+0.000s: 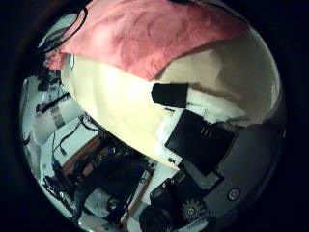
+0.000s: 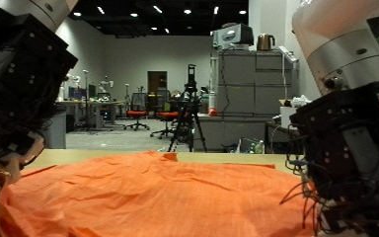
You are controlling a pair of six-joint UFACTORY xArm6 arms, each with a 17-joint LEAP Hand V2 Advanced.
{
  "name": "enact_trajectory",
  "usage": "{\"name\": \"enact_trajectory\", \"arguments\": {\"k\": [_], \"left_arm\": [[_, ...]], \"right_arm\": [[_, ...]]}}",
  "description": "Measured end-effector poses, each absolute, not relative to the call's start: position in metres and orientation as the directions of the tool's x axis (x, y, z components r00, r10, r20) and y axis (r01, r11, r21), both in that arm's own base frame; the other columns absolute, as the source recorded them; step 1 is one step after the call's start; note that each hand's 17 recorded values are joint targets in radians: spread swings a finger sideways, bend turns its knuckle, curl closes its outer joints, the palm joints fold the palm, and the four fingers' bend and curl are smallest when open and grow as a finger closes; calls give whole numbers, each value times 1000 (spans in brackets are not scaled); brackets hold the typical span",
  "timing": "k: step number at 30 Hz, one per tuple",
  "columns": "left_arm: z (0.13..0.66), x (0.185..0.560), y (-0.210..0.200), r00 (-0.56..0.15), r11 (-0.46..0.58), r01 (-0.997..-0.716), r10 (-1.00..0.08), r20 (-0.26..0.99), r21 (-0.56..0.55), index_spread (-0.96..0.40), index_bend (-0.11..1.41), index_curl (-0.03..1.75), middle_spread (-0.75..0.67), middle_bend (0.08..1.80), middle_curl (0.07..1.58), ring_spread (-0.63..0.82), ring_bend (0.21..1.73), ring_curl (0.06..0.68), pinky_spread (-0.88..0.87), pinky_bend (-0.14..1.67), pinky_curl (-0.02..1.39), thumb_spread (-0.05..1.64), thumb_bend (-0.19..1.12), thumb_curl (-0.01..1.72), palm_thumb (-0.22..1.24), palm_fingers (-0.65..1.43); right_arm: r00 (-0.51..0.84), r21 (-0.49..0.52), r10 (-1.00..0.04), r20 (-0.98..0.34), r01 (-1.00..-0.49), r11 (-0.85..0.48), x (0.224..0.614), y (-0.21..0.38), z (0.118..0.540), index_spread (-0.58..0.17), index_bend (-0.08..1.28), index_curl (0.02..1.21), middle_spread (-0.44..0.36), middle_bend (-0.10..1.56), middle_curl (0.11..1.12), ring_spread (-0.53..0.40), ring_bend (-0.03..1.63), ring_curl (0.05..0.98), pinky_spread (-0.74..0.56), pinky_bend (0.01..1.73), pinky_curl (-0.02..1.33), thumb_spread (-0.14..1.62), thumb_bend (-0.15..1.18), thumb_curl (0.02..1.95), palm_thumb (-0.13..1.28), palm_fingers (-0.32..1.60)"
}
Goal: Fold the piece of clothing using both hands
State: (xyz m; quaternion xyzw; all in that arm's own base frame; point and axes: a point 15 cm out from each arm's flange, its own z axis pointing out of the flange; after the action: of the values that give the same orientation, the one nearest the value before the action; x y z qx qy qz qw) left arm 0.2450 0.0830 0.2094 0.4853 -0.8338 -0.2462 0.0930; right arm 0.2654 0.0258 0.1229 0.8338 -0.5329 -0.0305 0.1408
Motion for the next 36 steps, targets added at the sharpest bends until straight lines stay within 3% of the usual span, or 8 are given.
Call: {"name": "enact_trajectory", "arguments": {"k": [1, 6, 11, 18, 23, 33, 36], "left_arm": [[212, 245, 83, -512, 408, -759, -856, -77, 507, -724, 210, 987, -514, 1080, 620, -560, 978, 485, -779, 796, 547, 1186, -15, 265, 606, 1123], [224, 241, 84, -518, 417, -747, -853, -60, 518, -733, 201, 998, -513, 1079, 620, -560, 977, 486, -784, 784, 547, 1186, -15, 266, 606, 1123], [233, 233, 88, -521, 422, -733, -852, -43, 534, -741, 196, 1007, -513, 1078, 619, -561, 975, 487, -787, 778, 549, 1186, -15, 267, 606, 1125], [257, 223, 92, -525, 438, -691, -851, 17, 575, -747, 193, 1014, -515, 1080, 619, -561, 973, 487, -791, 773, 552, 1193, -15, 265, 595, 1126], [272, 220, 89, -527, 457, -675, -848, 54, 579, -749, 190, 1016, -521, 1083, 617, -561, 973, 488, -791, 775, 557, 1195, -15, 265, 593, 1131], [300, 223, 91, -522, 479, -633, -844, 122, 608, -751, 189, 1017, -522, 1093, 615, -556, 978, 489, -783, 789, 567, 1213, -13, 265, 597, 1134], [300, 228, 91, -519, 485, -629, -844, 136, 608, -750, 189, 1017, -523, 1097, 614, -556, 979, 489, -781, 789, 568, 1220, -12, 263, 604, 1133]], "right_arm": [[420, 253, -902, 103, -888, -385, 268, 24, 128, -391, 577, 493, -233, 756, 689, -307, 967, 550, -447, 954, 556, 954, -24, 388, 862, 1383], [402, 193, -908, 117, -906, -376, 274, 20, 153, -359, 824, 626, -199, 965, 758, -273, 1080, 600, -388, 1077, 625, 1096, 31, 403, 951, 1332], [400, 203, -910, 111, -905, -373, 264, 17, 171, -324, 934, 709, -176, 1092, 789, -249, 1184, 646, -335, 1180, 681, 1181, 45, 431, 1009, 1229], [368, 188, -928, 60, -917, -352, 270, 18, 207, -300, 990, 771, -156, 1177, 796, -233, 1258, 680, -297, 1236, 726, 1245, 30, 454, 1036, 1158], [370, 213, -929, -12, -907, -364, 262, 30, 237, -291, 1001, 796, -147, 1210, 790, -229, 1278, 690, -279, 1251, 749, 1265, 17, 469, 1052, 1136], [372, 236, -928, -33, -899, -369, 255, 34, 300, -287, 1003, 832, -139, 1240, 775, -227, 1298, 700, -256, 1254, 785, 1280, -5, 497, 1081, 1113], [371, 223, -927, -62, -900, -375, 255, 43, 300, -292, 967, 834, -139, 1227, 767, -230, 1300, 699, -262, 1259, 790, 1284, -45, 481, 985, 1074]]}}
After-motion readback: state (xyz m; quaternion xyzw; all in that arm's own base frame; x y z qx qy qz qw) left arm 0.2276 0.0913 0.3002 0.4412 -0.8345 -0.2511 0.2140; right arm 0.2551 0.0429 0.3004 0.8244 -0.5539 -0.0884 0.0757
